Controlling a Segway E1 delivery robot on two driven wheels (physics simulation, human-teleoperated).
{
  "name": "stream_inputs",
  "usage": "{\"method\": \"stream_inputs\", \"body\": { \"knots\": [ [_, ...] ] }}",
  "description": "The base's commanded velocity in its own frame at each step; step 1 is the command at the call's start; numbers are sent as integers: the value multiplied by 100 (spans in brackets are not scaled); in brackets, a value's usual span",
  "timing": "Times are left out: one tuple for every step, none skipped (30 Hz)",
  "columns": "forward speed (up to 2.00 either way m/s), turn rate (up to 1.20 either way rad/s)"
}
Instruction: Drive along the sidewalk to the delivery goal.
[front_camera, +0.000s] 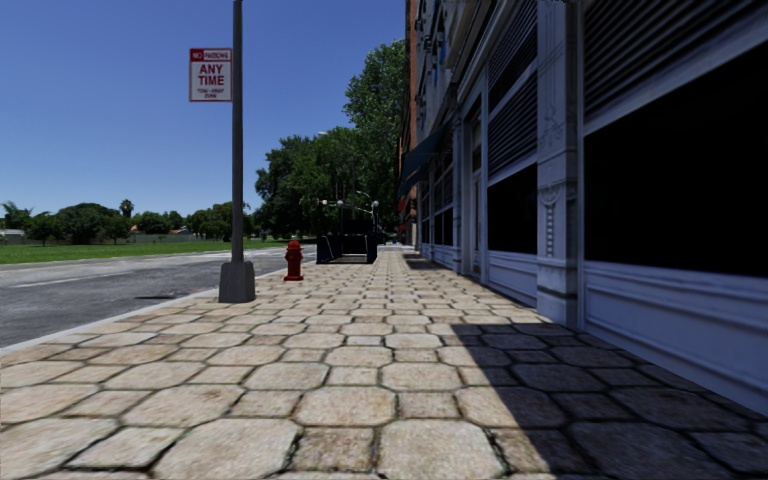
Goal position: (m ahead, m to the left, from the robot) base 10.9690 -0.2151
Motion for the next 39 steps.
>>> {"method": "stream_inputs", "body": {
  "knots": [
    [200,0],
    [200,0],
    [200,0],
    [200,0],
    [200,0],
    [200,0],
    [200,0],
    [200,0],
    [200,0],
    [200,0],
    [200,0],
    [200,0],
    [200,0],
    [200,0],
    [200,0],
    [200,0],
    [200,0],
    [200,0],
    [200,0],
    [200,0],
    [200,0],
    [200,0],
    [200,0],
    [200,0],
    [200,0],
    [200,0],
    [200,0],
    [200,0],
    [200,-4],
    [200,-12],
    [200,-14],
    [200,-14],
    [200,-15],
    [200,-15],
    [200,-15],
    [200,-15],
    [200,-15],
    [200,-15],
    [200,-15]
  ]
}}
